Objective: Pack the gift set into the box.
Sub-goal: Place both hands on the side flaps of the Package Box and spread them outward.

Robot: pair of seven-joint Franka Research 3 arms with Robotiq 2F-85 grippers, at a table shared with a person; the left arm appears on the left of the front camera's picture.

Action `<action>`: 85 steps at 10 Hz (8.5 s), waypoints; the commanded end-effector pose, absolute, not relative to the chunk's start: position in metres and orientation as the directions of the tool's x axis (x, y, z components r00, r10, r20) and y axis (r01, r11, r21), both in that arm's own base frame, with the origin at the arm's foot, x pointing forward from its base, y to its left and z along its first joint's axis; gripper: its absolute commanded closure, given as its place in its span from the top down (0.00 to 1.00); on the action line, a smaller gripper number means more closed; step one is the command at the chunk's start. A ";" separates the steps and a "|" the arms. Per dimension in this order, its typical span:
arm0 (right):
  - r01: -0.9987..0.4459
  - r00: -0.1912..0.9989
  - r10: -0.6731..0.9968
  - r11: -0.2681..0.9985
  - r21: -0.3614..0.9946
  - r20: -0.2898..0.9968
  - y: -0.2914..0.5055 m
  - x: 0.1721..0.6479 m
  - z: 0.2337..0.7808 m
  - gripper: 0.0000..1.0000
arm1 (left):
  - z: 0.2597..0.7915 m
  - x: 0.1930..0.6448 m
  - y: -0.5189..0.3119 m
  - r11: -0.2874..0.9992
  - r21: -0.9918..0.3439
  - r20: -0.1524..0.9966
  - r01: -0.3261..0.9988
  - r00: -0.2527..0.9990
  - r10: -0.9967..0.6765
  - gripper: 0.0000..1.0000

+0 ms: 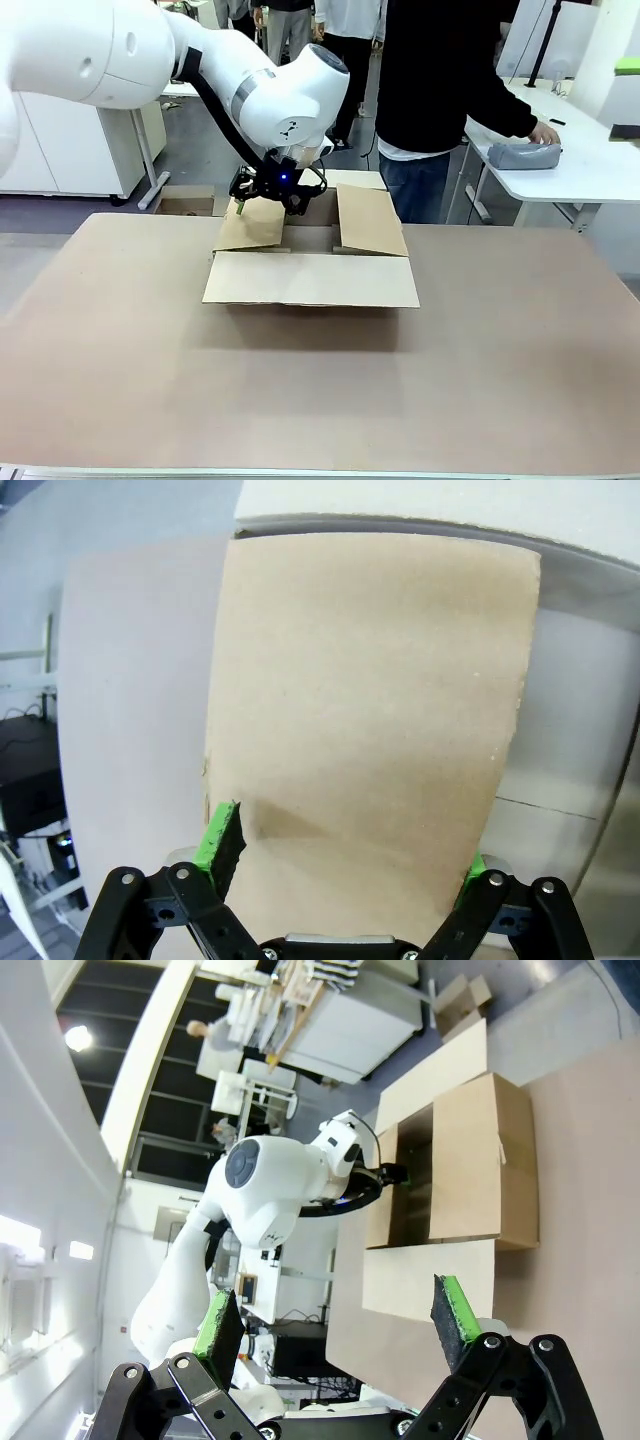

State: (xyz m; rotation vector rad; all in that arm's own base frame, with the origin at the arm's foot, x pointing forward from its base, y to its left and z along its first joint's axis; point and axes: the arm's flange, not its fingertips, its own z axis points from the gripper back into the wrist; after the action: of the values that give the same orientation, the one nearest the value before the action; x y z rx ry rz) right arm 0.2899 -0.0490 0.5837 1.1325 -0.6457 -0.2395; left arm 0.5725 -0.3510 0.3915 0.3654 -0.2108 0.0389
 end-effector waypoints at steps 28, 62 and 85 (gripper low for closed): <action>-0.174 0.786 -0.488 0.414 0.894 0.379 -0.048 0.295 0.585 1.00 | 0.436 0.548 -0.065 0.871 -0.452 0.178 0.191 0.977 -0.121 1.00; 0.064 0.957 0.039 0.938 -0.339 0.286 0.388 0.544 0.399 1.00 | 0.430 0.542 -0.077 0.866 -0.459 0.206 0.197 0.972 -0.112 1.00; 0.189 0.974 -0.189 0.982 0.013 0.128 0.177 0.545 0.491 1.00 | 0.430 0.542 -0.077 0.866 -0.459 0.206 0.197 0.972 -0.112 1.00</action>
State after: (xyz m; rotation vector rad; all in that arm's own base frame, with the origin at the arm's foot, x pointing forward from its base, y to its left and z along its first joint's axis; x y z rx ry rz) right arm 0.5551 0.2008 0.5030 -0.0669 -0.1827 -0.2046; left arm 0.5440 -0.0766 0.4304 -0.5134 -0.1714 -0.1650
